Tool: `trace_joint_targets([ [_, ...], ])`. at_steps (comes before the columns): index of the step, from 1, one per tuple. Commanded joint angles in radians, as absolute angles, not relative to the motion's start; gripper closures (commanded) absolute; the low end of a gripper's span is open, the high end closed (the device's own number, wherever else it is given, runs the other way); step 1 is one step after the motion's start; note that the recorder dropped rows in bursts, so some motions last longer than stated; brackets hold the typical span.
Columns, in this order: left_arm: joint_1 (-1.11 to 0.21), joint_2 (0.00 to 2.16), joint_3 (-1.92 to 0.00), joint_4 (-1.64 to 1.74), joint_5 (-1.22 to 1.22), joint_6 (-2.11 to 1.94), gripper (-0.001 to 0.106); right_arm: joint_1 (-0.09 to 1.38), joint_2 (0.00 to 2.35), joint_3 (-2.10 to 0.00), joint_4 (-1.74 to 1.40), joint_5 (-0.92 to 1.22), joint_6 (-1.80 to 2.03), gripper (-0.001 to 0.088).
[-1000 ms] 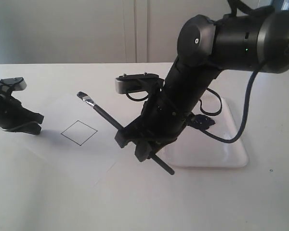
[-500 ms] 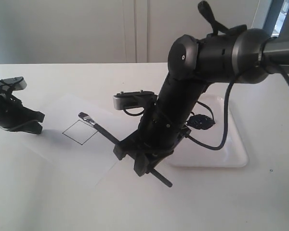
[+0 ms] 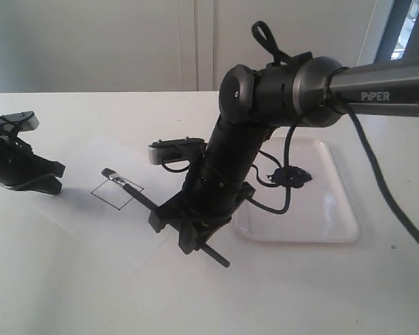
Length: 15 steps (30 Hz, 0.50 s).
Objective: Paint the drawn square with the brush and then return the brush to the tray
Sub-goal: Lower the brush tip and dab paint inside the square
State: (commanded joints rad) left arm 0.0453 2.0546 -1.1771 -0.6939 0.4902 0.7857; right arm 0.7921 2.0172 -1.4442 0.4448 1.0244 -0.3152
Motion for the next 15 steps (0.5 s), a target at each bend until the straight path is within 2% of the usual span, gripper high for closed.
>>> trace_joint_targets([
  [15,0.045,2.055,-1.177,-0.694,0.488,0.786,0.105,0.810,2.017,-1.445,0.316,1.020,-0.288,0.0868],
])
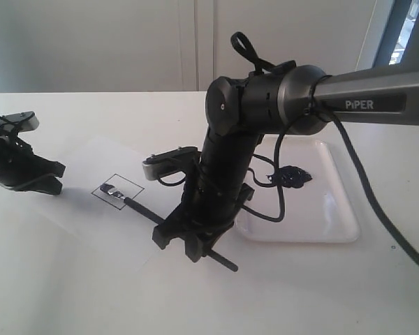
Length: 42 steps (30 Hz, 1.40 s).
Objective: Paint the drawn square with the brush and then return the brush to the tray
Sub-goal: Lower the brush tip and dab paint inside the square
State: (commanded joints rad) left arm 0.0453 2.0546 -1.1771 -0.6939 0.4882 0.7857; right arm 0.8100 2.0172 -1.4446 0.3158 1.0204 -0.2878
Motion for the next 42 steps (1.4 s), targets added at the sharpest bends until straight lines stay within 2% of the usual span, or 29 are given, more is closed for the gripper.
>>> trace_joint_targets([
  [10,0.044,2.055,-1.177,-0.713,0.481,0.921,0.105,0.810,2.017,-1.445,0.293,1.018,-0.292,0.0868],
  [18,0.044,2.055,-1.177,-0.907,0.488,1.208,0.105,0.810,2.017,-1.445,0.293,1.024,-0.310,0.0868],
  [42,0.044,2.055,-1.177,-0.914,0.464,1.212,0.105,0.810,2.017,-1.445,0.175,0.991,-0.223,0.0868],
])
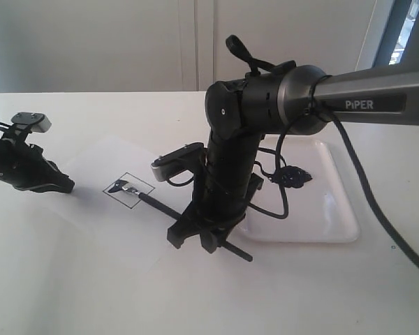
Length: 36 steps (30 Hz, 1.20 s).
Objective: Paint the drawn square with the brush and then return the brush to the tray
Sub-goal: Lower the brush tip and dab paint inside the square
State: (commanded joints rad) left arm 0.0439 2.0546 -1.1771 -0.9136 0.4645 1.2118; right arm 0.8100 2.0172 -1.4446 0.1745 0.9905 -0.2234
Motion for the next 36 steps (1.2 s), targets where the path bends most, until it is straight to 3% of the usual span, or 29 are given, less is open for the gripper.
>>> trace_joint_targets([
  [36,0.044,2.055,-1.177,-0.912,0.476,1.205,0.105,0.810,2.016,-1.489,0.117,0.966,-0.146,0.0868],
])
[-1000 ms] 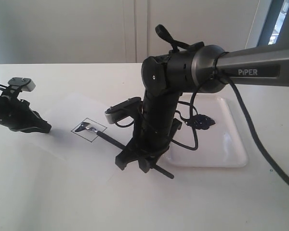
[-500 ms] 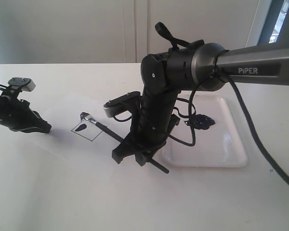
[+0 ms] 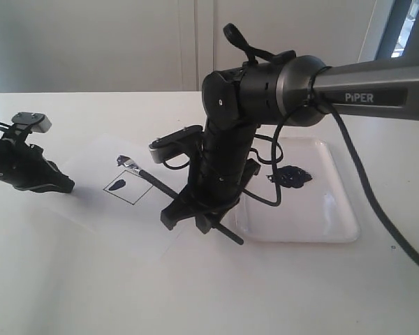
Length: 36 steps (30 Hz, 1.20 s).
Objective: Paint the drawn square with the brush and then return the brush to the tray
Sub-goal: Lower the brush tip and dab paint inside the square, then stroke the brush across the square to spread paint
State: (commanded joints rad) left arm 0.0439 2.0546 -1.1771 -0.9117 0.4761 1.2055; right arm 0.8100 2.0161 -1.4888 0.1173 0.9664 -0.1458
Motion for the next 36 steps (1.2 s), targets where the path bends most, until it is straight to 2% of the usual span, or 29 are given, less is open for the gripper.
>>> trace_joint_targets([
  [21,0.044,2.055,-1.177,-0.918,0.494,1.204,0.105,0.810,2.016,-1.489,0.076,1.006,-0.140,0.0868],
  [26,0.001,2.055,-1.177,-0.928,0.486,1.230,0.105,0.810,2.016,-1.489,0.084,1.019,-0.157,0.0868],
  [36,-0.002,2.088,-1.177,-0.919,0.464,1.179,0.105,0.810,2.016,-1.489,0.051,1.028,-0.124,0.0868],
])
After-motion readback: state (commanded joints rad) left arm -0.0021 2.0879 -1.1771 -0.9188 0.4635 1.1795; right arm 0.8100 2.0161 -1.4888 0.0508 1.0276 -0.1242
